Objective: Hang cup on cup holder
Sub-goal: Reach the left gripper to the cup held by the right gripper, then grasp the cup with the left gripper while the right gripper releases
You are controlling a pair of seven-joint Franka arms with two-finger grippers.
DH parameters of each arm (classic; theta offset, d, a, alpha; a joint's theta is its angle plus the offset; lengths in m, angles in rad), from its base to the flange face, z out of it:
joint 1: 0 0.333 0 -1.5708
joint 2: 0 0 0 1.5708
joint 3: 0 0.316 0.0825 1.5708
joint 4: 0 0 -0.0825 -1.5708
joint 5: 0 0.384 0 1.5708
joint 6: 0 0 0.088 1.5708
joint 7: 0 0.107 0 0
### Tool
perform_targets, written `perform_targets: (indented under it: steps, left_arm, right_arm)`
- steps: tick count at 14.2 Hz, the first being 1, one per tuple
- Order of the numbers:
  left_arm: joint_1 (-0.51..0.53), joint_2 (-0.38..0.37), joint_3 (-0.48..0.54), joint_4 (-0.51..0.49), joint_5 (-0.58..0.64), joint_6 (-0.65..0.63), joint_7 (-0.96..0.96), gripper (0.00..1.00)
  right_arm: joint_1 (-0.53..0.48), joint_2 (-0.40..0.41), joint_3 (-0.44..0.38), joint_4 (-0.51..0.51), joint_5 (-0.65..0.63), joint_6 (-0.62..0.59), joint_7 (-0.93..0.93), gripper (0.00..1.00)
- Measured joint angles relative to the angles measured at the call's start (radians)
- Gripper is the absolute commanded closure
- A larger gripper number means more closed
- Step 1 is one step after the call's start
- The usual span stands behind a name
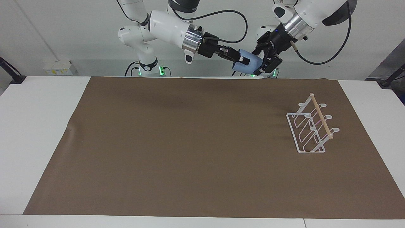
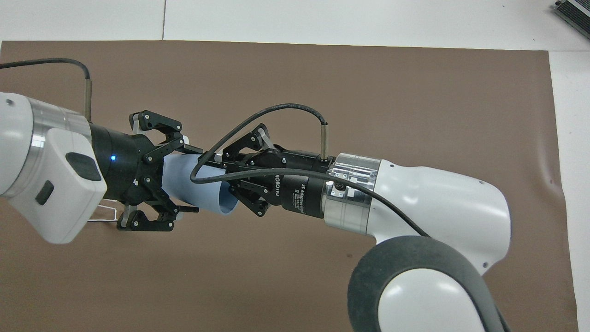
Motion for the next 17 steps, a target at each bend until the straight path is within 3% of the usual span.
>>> perform_targets:
  steps: [5, 7, 8, 13, 17]
  left_arm:
    - [-0.002, 0.0, -0.005, 0.0, 0.024, -0.002, 0.024, 1.0]
    - [-0.004, -0.001, -0.008, 0.0, 0.042, -0.003, 0.024, 1.0]
    - [-0.005, -0.001, -0.008, 0.0, 0.058, -0.004, 0.024, 1.0]
    - [-0.003, 0.0, 0.0, -0.002, 0.103, -0.004, 0.024, 1.0]
    - [-0.008, 0.0, -0.003, -0.002, 0.253, -0.003, 0.026, 1.0]
  right_arm:
    - [0.001, 0.001, 0.001, -0.003, -0.001, 0.0, -0.003, 1.0]
    - [0.002, 0.003, 0.001, -0.004, -0.002, 0.0, -0.006, 0.51]
    - [0.002, 0.003, 0.001, -0.004, -0.002, 0.002, -0.006, 0.43]
    - [0.0, -0.002, -0.001, -0.003, -0.002, 0.002, -0.006, 0.32]
    - [0.0, -0.002, -0.001, -0.003, -0.002, 0.002, -0.006, 0.36]
